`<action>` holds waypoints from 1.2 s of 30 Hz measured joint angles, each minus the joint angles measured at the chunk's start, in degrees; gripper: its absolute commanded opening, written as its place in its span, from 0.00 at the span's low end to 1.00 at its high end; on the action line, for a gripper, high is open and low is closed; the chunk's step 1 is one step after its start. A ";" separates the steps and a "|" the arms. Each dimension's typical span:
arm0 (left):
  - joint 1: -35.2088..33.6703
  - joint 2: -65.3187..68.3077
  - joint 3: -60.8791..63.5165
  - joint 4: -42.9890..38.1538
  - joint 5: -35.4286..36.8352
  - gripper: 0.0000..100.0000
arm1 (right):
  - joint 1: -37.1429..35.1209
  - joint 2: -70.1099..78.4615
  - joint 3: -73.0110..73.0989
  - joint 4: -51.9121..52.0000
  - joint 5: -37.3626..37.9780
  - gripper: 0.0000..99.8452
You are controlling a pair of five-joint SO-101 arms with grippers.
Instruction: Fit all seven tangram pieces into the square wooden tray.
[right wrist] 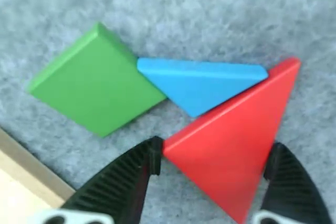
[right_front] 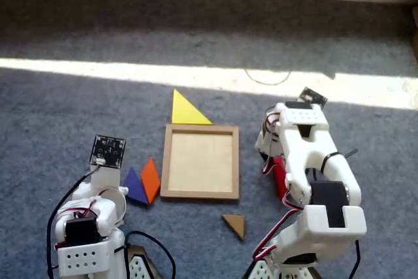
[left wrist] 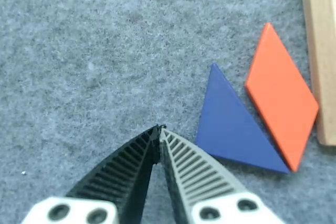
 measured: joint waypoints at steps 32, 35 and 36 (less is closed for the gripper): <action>0.00 0.00 0.00 0.00 0.00 0.03 | 0.09 -16.79 -0.79 16.18 19.96 0.19; 0.00 0.00 0.00 0.00 0.00 0.03 | -0.18 -17.58 -0.79 16.18 19.96 0.20; 0.00 0.00 0.00 0.00 0.00 0.03 | -0.70 -17.58 -0.79 16.18 19.96 0.20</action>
